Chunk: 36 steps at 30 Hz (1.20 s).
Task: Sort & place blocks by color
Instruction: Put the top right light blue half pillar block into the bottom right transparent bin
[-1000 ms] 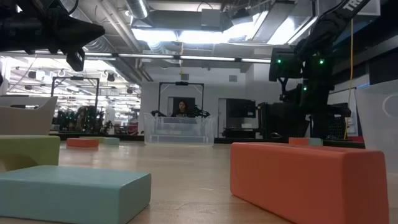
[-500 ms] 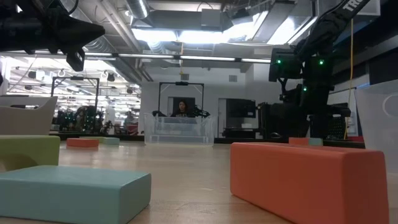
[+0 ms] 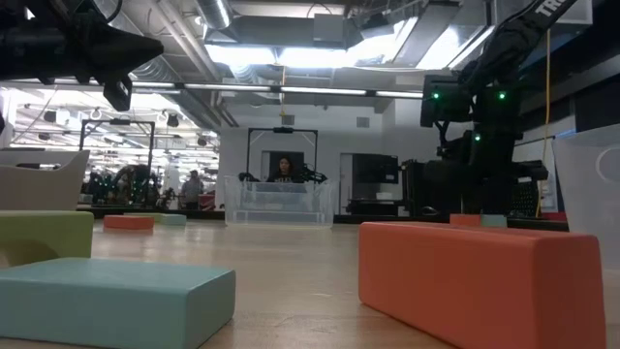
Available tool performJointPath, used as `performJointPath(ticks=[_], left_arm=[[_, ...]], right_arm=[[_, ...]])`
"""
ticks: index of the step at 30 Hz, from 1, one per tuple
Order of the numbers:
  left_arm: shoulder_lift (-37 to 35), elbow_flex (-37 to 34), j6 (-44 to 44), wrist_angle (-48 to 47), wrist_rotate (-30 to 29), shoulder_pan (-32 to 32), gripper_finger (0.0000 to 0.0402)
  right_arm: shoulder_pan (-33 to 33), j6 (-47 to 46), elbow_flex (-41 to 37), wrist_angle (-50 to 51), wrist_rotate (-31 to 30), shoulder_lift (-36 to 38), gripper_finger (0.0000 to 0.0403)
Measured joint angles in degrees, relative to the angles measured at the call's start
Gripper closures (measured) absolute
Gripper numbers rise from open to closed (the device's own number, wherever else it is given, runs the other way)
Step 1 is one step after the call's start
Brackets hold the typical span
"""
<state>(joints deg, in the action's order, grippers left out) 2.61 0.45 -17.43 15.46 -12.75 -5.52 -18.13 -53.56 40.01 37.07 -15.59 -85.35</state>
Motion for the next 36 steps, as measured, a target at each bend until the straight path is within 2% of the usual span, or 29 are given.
performJointPath(ticks=[6, 14, 18, 22, 28, 31, 36], left_arm=[[-0.01, 0.01, 0.02, 0.01, 0.00, 0.00, 0.0390], [0.00, 0.02, 0.02, 0.00, 0.00, 0.00, 0.0390], [0.00, 0.00, 0.00, 0.02, 0.00, -0.02, 0.0390], [-0.02, 0.00, 0.02, 0.02, 0.00, 0.00, 0.0390], [-0.01, 0.00, 0.00, 0.01, 0.00, -0.01, 0.0390], [0.00, 0.02, 0.02, 0.00, 0.00, -0.02, 0.0390], [0.00, 0.02, 0.01, 0.00, 0.00, -0.02, 0.0390]], right_arm=[[1.87, 1.83, -0.07, 3.63, -0.60, 3.78, 0.0265], [10.72, 4.69, -0.07, 4.55, -2.95, 16.80, 0.0265], [16.49, 4.96, -0.07, -1.15, -6.94, 22.68, 0.0265], [19.33, 11.77, -0.07, -16.64, -6.48, 25.36, 0.0265], [19.77, 22.80, -0.07, -37.89, -1.51, 25.55, 0.0265], [19.41, 26.87, -0.07, -46.01, 5.91, 25.54, 0.0265], [19.08, 26.89, -0.07, -53.79, 18.05, 25.56, 0.0265]])
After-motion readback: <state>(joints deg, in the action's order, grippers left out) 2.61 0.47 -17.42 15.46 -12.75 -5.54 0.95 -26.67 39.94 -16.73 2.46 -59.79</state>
